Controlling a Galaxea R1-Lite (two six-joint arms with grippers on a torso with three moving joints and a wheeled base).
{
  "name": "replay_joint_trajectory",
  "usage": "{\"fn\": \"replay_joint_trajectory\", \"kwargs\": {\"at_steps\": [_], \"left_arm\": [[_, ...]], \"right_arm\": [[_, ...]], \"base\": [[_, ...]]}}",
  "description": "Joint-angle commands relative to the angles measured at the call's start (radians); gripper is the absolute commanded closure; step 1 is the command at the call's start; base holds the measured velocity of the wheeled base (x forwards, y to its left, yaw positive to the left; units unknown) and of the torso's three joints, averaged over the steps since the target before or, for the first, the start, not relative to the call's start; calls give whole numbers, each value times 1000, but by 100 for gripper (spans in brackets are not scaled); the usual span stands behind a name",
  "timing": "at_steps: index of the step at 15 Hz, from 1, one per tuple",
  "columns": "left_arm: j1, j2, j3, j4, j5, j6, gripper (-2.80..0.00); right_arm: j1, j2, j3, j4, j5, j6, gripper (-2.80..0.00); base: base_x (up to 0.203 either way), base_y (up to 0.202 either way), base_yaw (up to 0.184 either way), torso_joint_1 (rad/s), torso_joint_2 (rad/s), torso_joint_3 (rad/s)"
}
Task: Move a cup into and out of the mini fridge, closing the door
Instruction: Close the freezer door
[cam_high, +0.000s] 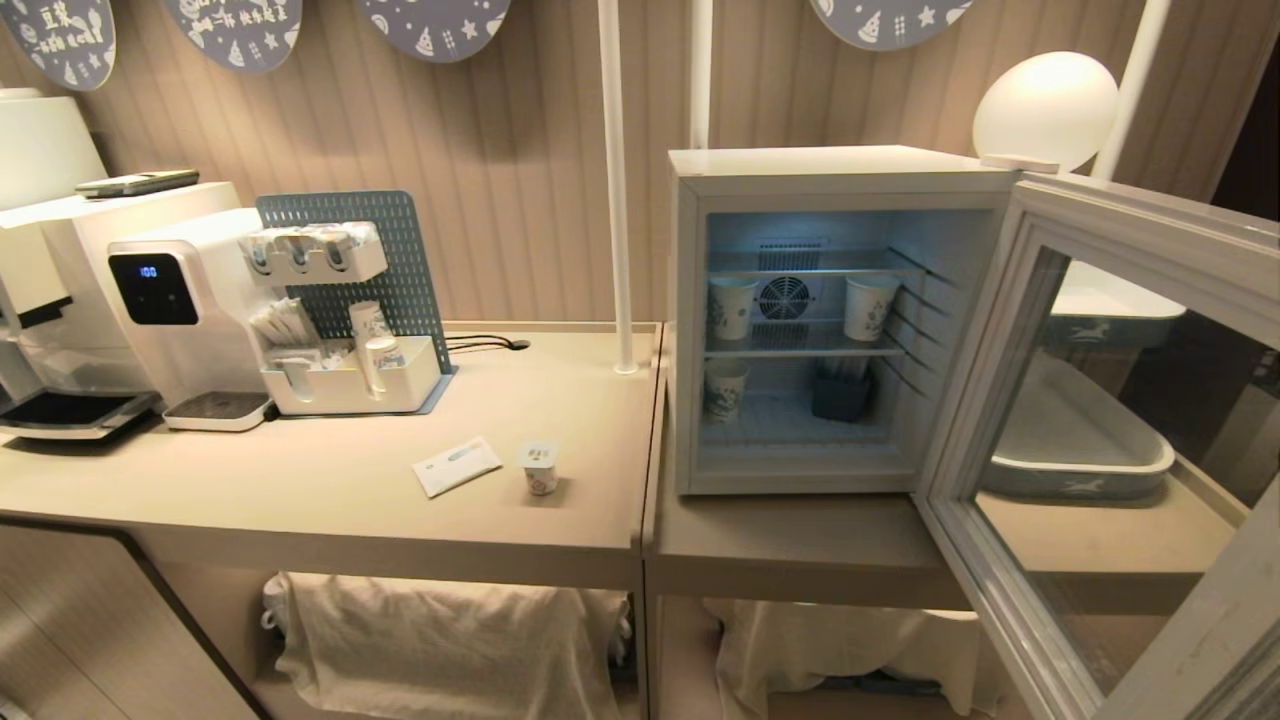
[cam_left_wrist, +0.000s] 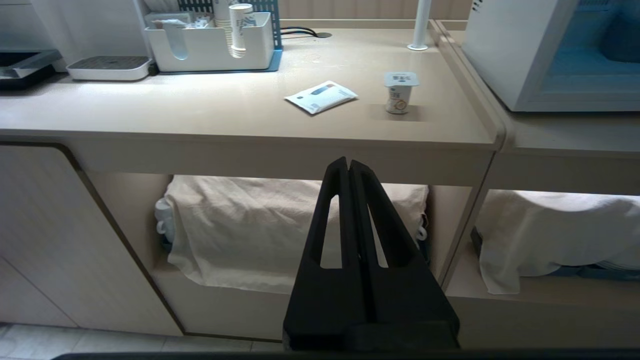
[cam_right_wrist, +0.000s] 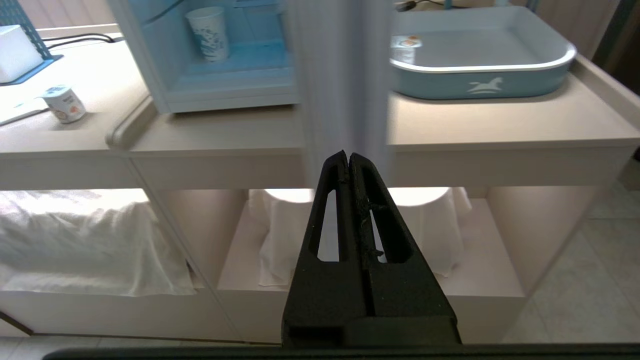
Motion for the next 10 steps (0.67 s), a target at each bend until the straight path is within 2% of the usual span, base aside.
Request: {"fn": "replay_joint_trajectory", "kwargs": {"at_steps": [1,7,10], "left_arm": [[0,2,0,0,0,0,0],[0,2,0,1,0,-6,0],[0,2,0,1,0,-6,0]], "right_arm": [[-1,3,0,0,0,0,0],[-1,18,0,2,0,2,0],[-1,48,0,1,0,3,0]], "base": [[0,-190,-1,2,2,7],[0,-189,-1,3,3,3],[0,-75,2,2,3,4]]}}
